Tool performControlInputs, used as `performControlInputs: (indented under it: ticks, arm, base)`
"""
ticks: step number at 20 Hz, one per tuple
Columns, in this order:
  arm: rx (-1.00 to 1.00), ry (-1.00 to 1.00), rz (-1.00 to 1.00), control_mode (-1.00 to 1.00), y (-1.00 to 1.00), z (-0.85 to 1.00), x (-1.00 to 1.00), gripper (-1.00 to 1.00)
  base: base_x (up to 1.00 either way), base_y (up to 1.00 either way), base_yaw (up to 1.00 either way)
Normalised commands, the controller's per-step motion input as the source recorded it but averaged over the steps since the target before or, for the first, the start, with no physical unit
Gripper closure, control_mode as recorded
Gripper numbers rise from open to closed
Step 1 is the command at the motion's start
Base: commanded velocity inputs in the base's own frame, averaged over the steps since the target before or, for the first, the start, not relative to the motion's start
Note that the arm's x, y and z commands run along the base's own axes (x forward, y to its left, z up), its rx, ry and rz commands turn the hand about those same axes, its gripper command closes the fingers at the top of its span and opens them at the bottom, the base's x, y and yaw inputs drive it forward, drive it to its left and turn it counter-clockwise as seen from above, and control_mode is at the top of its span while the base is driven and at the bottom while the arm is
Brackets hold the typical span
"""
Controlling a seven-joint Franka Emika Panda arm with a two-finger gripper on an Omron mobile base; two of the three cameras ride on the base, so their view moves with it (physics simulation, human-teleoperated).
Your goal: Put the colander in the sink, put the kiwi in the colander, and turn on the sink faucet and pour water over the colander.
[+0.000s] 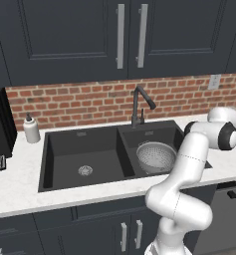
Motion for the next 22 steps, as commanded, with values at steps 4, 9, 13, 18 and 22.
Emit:
performControlInputs:
  ticks: [4, 9, 13, 18, 22]
  arm:
    - [0.12, -0.06, 0.01, -1.0, 0.42, 0.09, -0.34, 1.0]
    - [0.02, -0.06, 0.02, -1.0, 0.7, 0.17, -0.26, 1.0]
    - [0.0, -0.1, 0.03, -1.0, 0.87, 0.18, -0.2, 1.0]
    - [0.0, -0.15, 0.05, -1.0, 0.91, 0.14, -0.16, 1.0]
    - [0.0, -0.14, 0.07, -1.0, 0.96, 0.08, -0.19, 1.0]
  base:
    - [0.0, 0.0, 0.0]
    - [0.0, 0.0, 0.0]
    - [0.0, 0.0, 0.0]
    - [0.0, 0.0, 0.0]
    - [0.0, 0.0, 0.0]
